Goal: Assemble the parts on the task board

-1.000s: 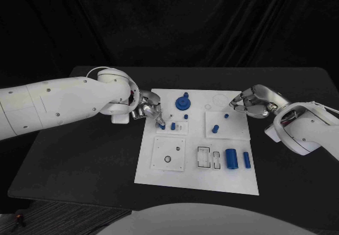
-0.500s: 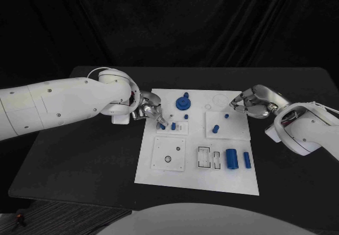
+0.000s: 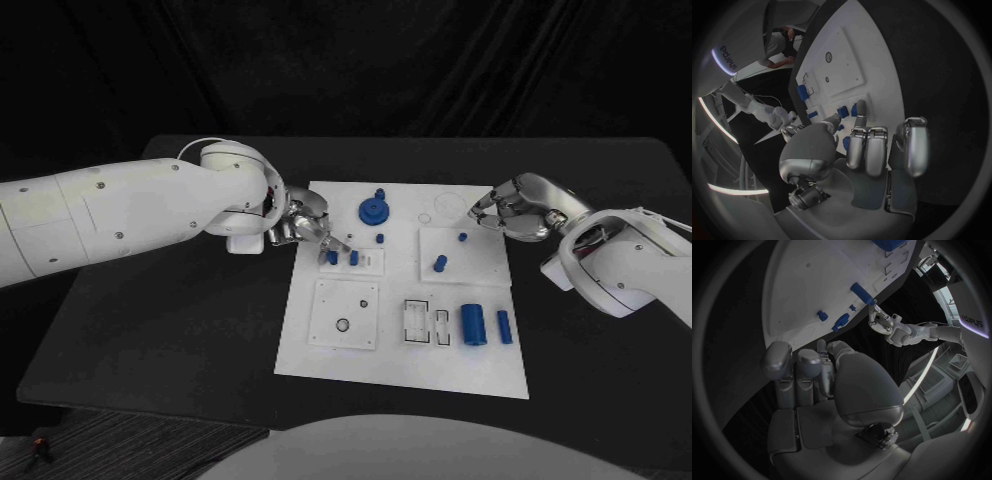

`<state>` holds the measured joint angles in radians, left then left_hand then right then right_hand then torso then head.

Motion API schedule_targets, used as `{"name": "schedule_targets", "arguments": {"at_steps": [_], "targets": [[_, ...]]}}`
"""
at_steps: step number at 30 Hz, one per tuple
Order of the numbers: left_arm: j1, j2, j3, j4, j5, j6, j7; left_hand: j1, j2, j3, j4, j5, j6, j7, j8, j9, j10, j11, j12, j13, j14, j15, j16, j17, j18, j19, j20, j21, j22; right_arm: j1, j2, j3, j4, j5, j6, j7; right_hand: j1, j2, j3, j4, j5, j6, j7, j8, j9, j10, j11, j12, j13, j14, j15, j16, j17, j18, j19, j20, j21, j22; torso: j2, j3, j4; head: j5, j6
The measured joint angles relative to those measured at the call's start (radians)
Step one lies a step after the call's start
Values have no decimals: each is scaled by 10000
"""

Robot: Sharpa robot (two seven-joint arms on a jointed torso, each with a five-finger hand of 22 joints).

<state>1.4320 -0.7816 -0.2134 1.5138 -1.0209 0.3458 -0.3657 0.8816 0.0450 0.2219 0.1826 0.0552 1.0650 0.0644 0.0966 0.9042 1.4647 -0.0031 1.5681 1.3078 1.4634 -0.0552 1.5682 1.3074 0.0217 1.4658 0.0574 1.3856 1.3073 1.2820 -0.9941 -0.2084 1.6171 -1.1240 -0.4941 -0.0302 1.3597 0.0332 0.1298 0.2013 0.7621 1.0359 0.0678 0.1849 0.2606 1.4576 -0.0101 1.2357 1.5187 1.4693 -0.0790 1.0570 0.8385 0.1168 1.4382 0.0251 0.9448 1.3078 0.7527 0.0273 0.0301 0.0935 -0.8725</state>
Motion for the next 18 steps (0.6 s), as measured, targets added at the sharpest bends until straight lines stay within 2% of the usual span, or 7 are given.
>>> {"name": "schedule_targets", "arguments": {"at_steps": [9, 11, 13, 16, 18], "targets": [[-1, -12, 0, 7, -5, -3, 0, -269, 273, -376, 447, 42, 0, 0, 0, 112, 0, 0, 0, 0, 37, 37, 0, 0, 0, 0, -1, 0, 0, -1, -3, -3, 0, 0, 4, -1, 1, 1, 56, 0, 0, 0, 0, 0, 9, -15, 15, 5, 0, -28, -28, 0, -35, 1, -36, -36, -91, -1, 0, -1, 2, -10, 0], [-2, -14, 0, 12, -5, -5, 1, -257, 546, -346, 632, 587, 0, 0, 63, 170, 0, 0, 0, 0, 37, 37, 0, 0, -1, 0, -1, -11, 0, -1, -4, -3, 0, 0, 5, -1, 1, 0, 55, 1, 0, 0, 0, 0, 9, -15, 15, -29, 0, -28, -28, 0, -35, 1, -36, -36, -91, -1, 0, -1, 2, -12, 0], [-2, -18, 1, 15, -6, -7, 1, -101, 748, -286, 753, 1461, -21, 21, 95, 246, 0, 0, 0, 0, 37, 37, 0, 0, -1, 0, -1, -38, 0, -1, -4, -2, 0, 0, 5, -1, 0, 0, 55, 0, 0, 0, 0, 0, 9, -15, 15, -43, 0, -28, -28, 0, -35, 1, -36, -36, -91, -2, -1, -1, 2, -12, 0], [-2, -22, 1, 18, -7, -10, 3, 20, 868, -234, 793, 2333, -39, 39, 128, 301, 0, 0, 0, 0, 37, 37, 0, 0, -1, 0, -1, -38, 0, -1, -4, -2, 0, 0, 6, -2, 0, 0, 55, 0, 0, 0, 0, 0, 9, -15, 15, -43, 0, -28, -28, 0, -35, 1, -36, -36, -91, -2, -2, -1, 1, -13, 0], [-2, -22, 1, 18, -7, -11, 3, 131, 935, -85, 682, 2913, -78, 0, 128, 324, 0, 0, 0, 0, 37, 37, 0, 0, -1, -1, -1, -38, 0, -1, -4, -1, 0, 0, 7, -2, -1, -1, 55, 0, 0, 0, 0, 0, 8, -15, 15, -43, 1, -28, -27, 0, -35, 1, -36, -36, -91, -2, -2, -1, 2, -13, 0]]}}
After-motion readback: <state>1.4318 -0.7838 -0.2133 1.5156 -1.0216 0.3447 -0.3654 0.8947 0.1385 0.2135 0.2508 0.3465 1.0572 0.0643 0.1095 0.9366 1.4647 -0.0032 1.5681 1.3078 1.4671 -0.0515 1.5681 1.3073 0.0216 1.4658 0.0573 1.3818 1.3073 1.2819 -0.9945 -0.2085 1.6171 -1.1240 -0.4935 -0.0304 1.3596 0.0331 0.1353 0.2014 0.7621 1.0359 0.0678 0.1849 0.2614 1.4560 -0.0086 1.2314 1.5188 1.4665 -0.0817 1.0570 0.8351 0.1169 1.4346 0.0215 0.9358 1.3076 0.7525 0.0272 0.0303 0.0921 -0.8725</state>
